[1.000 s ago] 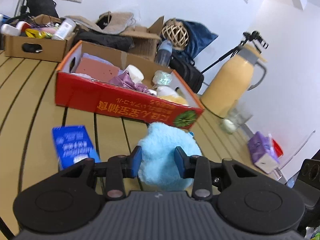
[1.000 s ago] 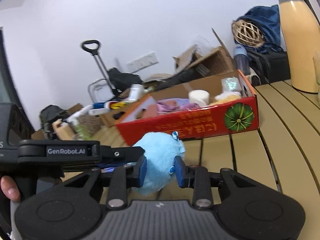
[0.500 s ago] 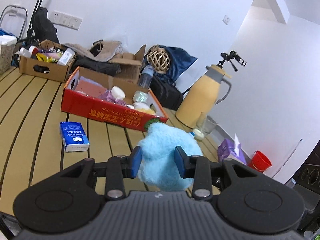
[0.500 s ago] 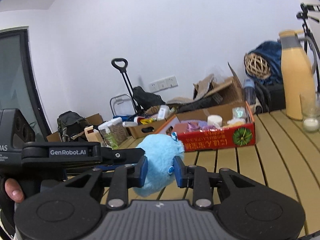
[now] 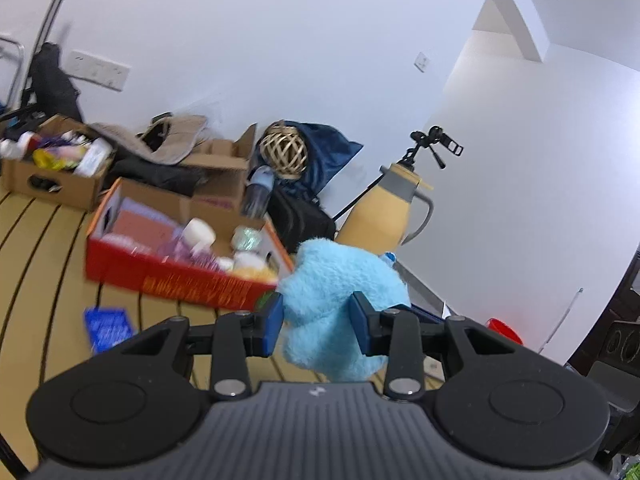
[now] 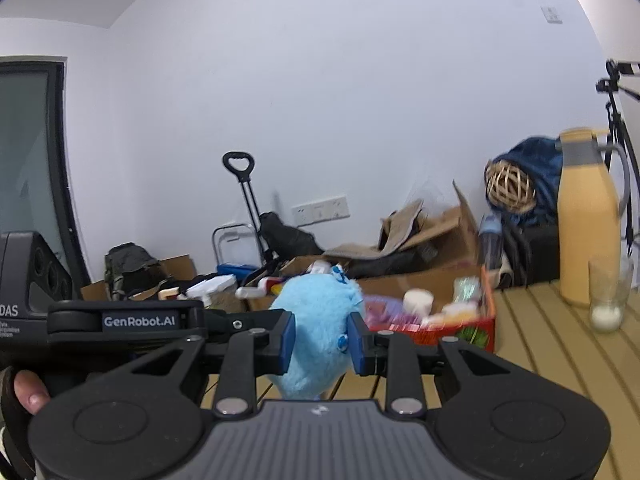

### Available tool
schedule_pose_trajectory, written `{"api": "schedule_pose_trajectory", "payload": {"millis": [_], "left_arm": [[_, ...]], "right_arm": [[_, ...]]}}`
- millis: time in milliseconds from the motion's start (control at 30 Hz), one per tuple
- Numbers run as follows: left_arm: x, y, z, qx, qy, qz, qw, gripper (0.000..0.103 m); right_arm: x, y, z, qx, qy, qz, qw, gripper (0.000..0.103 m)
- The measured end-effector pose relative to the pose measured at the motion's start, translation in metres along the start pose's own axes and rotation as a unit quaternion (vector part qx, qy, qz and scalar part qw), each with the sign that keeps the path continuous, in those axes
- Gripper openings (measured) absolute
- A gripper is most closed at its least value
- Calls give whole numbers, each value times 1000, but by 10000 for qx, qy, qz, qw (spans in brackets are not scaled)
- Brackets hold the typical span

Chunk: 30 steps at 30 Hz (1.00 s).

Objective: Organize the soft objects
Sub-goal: 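Lift the light-blue plush toy and carry it toward the box, then lower the plush toy into the box and open both grippers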

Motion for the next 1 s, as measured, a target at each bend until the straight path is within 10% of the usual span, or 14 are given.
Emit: {"api": "schedule_pose_trajectory", "payload": {"millis": [467,767,1000], "left_arm": [[-97,217,-85,-66,-99,-679,9976,36],[-61,365,-177,-1014,-207,-1976,9748,35],[-57,379,-193,-1325,-87,-2196,9665,31]], "right_arm": [[-57,196,127,285,137,-509,9982,27],[7,345,206,785,-132,-1773,9809,20],[42,389,215,784,-60,-2585,9628,20]]}}
Point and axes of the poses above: each gripper's, at about its wrist camera, not at the fingertips, and y roughly the way its jaws point, z to its right, x to its underside, the point moved 10 cm from there along y, roughly the way its jaws point, and after that the axes turned 3 degrees about -y, right-handed, at the moved point
